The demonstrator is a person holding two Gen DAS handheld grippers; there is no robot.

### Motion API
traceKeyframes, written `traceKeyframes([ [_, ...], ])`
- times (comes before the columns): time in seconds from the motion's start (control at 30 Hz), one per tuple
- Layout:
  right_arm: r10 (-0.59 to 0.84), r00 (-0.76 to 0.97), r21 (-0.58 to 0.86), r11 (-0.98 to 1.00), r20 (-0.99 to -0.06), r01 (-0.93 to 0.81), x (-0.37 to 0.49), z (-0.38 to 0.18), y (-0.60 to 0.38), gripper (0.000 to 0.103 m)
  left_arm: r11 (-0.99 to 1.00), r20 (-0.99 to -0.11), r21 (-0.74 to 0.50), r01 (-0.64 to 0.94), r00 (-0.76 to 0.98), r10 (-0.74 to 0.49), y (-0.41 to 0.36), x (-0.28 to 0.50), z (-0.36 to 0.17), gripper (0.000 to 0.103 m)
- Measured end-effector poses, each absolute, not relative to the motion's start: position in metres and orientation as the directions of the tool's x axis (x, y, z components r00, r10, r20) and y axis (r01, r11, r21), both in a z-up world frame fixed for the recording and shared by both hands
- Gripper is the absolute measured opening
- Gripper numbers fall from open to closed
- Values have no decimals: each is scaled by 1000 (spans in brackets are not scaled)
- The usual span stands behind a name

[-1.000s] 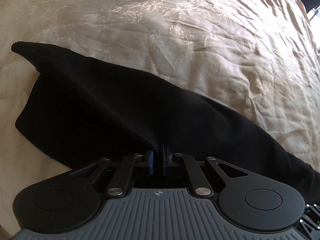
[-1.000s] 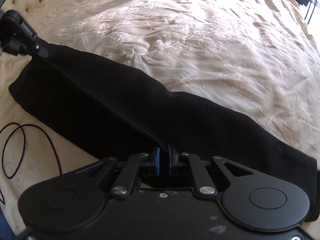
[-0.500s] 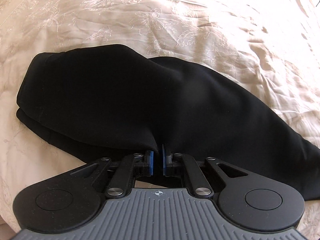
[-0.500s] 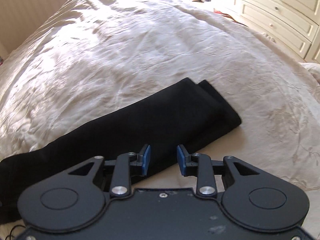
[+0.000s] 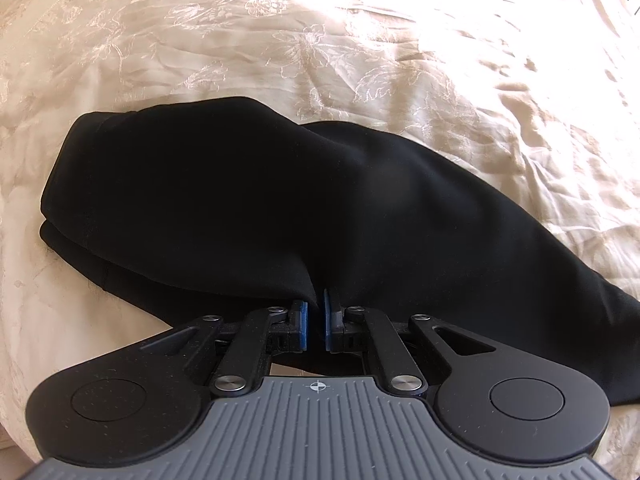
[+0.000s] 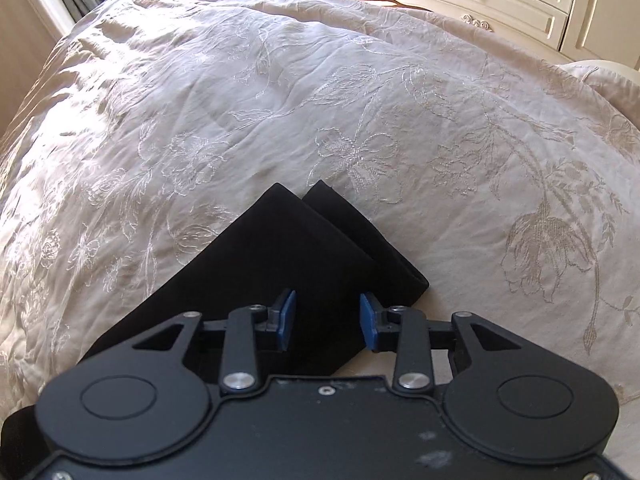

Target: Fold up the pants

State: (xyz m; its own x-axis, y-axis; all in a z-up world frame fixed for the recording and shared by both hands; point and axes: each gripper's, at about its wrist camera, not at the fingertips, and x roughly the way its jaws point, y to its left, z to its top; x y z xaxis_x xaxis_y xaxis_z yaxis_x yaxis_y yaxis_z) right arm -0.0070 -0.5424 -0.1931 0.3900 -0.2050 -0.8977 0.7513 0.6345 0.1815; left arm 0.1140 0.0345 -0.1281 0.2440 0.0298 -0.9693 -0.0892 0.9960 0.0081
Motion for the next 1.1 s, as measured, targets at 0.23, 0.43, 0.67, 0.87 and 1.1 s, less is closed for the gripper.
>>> traceKeyframes([
  [0.23,-295,509,121,762,-809,636,-16,-129,-512,3,998,-954,-32,-60,299,-13,36,98,-109,7],
  [0.43,-293,370,27,752,-882,658,-22,-167,-521,3,997,-980,-14,-81,200,2,37,95,-146,8],
  [0.67,-289,358,5,771,-888,637,-23,-173,-520,4,996,-976,-36,-86,218,-16,45,87,-131,14],
  [0.87,-294,363,6,770,-884,638,-23,-173,-519,5,995,-974,-1,-95,226,20,59,67,-114,18],
  [1.1,-354,432,-27,798,-830,602,-22,-162,-509,4,991,-960,83,-100,260,107,74,47,-100,18],
])
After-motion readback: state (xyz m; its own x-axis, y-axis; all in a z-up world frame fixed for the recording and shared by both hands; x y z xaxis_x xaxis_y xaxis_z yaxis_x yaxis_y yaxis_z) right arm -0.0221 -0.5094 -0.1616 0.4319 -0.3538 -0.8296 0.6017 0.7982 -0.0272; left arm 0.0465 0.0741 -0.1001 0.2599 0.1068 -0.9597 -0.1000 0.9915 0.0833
